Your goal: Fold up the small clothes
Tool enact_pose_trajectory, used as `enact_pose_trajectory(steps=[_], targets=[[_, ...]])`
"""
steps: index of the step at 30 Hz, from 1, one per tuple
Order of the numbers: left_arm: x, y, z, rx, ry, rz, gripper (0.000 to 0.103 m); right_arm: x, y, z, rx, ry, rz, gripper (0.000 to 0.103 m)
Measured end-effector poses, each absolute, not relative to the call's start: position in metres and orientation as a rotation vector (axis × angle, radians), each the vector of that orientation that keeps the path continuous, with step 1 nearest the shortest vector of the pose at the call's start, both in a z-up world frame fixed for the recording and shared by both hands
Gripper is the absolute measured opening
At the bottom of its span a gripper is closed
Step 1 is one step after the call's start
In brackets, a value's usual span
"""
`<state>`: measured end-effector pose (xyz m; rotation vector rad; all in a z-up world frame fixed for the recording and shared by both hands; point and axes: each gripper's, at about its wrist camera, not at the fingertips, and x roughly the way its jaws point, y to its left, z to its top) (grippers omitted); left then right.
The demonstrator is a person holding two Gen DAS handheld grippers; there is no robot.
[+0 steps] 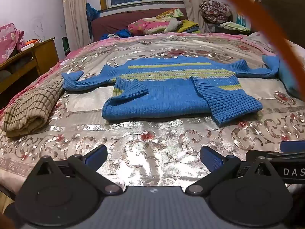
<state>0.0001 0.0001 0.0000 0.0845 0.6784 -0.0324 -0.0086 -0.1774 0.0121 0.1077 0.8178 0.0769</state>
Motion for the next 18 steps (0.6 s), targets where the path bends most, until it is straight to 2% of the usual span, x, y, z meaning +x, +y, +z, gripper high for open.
enact_pose_trajectory(steps=[18], targets=[[0.0003,0.001,-0.0039,0.057,0.701,-0.042,0.103,-0.0078,-0.178,0.0091,0.109,0.822,0.08,0.084]])
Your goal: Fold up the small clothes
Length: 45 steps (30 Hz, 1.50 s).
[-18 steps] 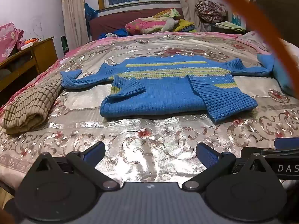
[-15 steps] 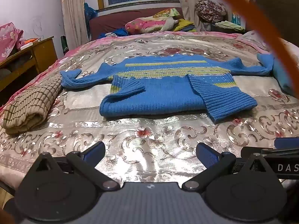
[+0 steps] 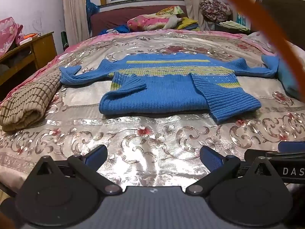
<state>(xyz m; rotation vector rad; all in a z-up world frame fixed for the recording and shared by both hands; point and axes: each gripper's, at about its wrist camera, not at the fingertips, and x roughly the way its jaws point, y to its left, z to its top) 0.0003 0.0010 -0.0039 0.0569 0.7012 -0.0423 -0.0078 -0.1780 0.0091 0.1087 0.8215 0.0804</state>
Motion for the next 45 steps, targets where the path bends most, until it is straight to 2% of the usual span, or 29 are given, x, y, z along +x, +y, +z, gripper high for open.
enact_pose_trajectory(steps=[45], targets=[[-0.0015,0.0048,-0.0028,0.011,0.716,-0.056,0.103,-0.012,-0.1788,0.0115,0.132,0.812,0.078,0.084]])
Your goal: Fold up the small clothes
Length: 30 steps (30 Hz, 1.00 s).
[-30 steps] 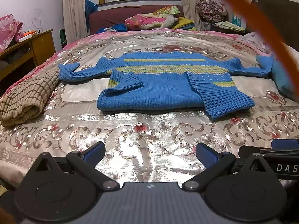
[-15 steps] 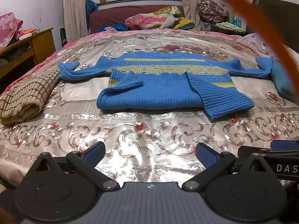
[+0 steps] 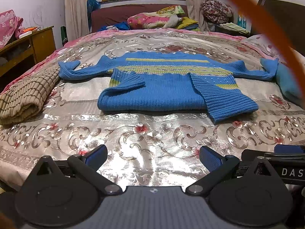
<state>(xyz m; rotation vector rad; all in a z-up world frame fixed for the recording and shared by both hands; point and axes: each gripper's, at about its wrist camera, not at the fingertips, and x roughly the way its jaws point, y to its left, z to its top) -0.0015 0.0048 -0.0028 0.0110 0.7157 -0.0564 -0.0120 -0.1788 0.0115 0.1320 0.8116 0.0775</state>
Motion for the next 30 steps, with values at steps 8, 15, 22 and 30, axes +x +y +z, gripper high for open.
enact_pose_trajectory(steps=[8,15,22,30], targets=[[-0.002,0.005,-0.003,0.004,0.718,-0.059,0.103,-0.012,-0.179,0.012,0.131,0.81,0.075,0.084],[-0.002,0.006,-0.003,-0.006,0.717,-0.062,0.103,-0.013,-0.178,0.013,0.127,0.802,0.077,0.084],[0.004,0.007,0.0,0.005,0.704,-0.071,0.103,-0.007,-0.176,0.016,0.111,0.781,0.088,0.084],[0.023,0.015,0.005,0.016,0.675,-0.071,0.103,0.015,-0.168,0.022,0.09,0.763,0.112,0.084]])
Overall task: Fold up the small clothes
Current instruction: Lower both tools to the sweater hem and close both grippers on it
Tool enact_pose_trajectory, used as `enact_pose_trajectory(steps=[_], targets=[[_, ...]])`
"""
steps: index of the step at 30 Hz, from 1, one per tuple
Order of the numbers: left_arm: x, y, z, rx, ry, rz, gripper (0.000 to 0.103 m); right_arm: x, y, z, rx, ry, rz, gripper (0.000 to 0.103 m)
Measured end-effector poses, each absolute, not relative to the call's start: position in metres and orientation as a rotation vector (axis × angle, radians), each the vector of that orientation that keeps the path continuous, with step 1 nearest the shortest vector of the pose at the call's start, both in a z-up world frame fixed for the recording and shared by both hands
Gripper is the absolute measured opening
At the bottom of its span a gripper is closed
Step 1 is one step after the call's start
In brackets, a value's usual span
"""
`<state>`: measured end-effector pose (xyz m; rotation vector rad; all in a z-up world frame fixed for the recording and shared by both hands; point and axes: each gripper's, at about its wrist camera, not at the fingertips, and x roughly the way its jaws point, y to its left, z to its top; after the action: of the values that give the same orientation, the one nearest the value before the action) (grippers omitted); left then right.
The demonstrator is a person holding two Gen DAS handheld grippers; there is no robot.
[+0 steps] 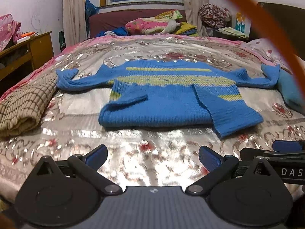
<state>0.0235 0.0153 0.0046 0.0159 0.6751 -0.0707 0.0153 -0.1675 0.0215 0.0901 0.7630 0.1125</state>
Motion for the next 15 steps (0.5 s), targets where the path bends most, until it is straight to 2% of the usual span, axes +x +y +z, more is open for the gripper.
enact_pose_trajectory(steps=[15], targets=[[0.071,0.047,0.017,-0.001,0.607,-0.075,0.103,0.06,-0.148,0.019,0.037,0.771,0.146,0.084]])
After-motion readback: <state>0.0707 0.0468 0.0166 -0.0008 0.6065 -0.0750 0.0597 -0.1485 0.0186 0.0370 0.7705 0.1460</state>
